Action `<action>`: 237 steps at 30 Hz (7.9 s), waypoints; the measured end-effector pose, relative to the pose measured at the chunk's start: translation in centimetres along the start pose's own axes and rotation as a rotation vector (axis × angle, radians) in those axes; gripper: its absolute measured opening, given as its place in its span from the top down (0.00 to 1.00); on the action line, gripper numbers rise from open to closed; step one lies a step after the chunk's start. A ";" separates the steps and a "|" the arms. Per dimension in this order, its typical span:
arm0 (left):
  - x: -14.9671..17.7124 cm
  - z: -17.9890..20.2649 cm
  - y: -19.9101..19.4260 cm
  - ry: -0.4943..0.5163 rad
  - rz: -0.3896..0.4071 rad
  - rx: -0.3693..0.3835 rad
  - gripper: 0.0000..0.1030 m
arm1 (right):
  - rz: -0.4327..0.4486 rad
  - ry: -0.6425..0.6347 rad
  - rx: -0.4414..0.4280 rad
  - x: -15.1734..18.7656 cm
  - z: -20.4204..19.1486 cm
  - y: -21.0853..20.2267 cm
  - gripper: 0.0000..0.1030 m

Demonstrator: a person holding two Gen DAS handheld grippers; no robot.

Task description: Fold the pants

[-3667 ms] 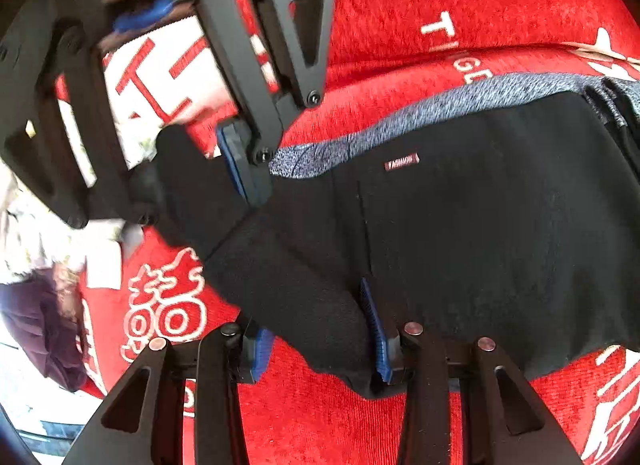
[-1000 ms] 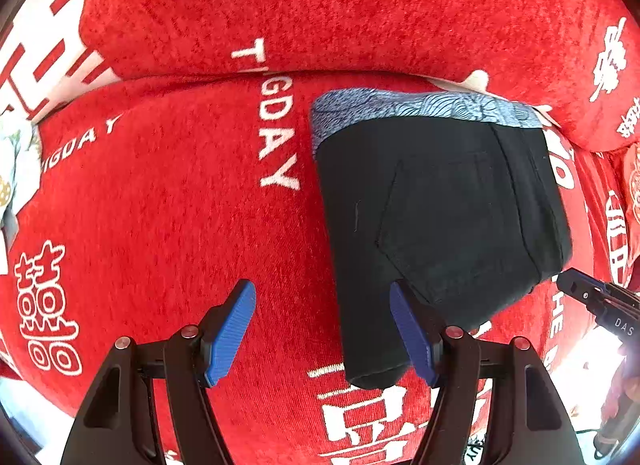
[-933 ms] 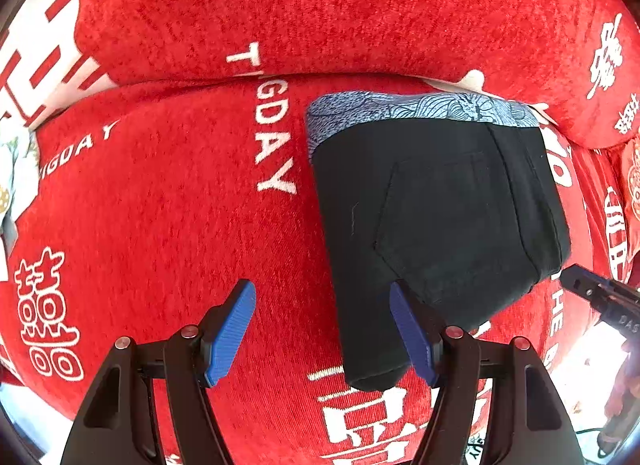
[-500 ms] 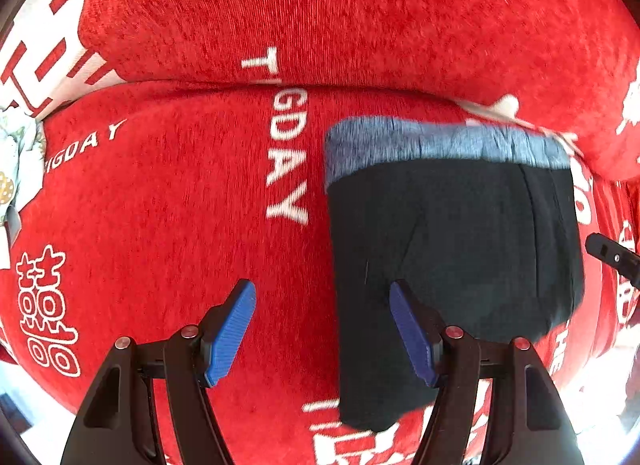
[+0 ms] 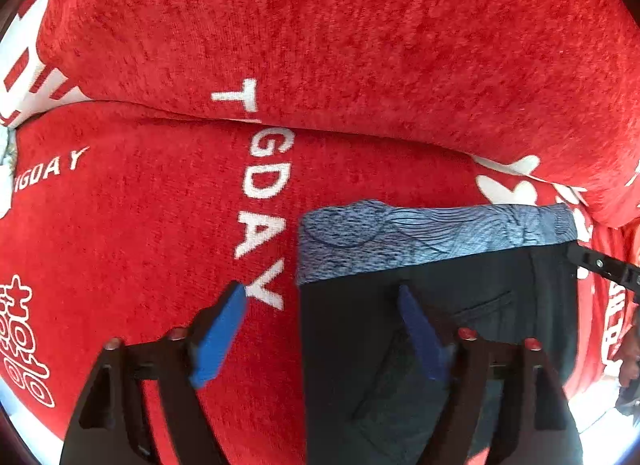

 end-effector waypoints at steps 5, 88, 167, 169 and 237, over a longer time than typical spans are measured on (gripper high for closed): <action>0.1 -0.3 1.2 -0.038 -0.011 -0.007 0.11 | -0.028 -0.012 0.029 1.0 1.0 1.5 0.86; 4.3 4.6 -1.6 -0.023 -0.054 0.359 0.50 | -0.161 0.179 -0.429 5.8 4.5 -2.1 0.63; 18.0 -4.1 -19.8 0.112 -0.028 -0.194 0.01 | 0.021 -0.055 0.232 22.6 -20.0 -10.6 0.00; 17.8 -4.1 -20.4 0.112 -0.017 -0.201 0.01 | 0.008 -0.056 0.246 22.6 -20.3 -10.8 0.00; 16.6 -3.8 -22.5 0.103 -0.039 -0.184 0.01 | -0.023 -0.092 0.342 21.8 -22.9 -12.5 0.00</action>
Point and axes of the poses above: each gripper's, at about its wrist camera, not at the fingertips, and y roughly the way its jaws point, z to its right, x to its underside, the point moved 3 cm from there along y, roughly the way its jaws point, and after that the axes turned 10 degrees about z, right-handed, at the moved point
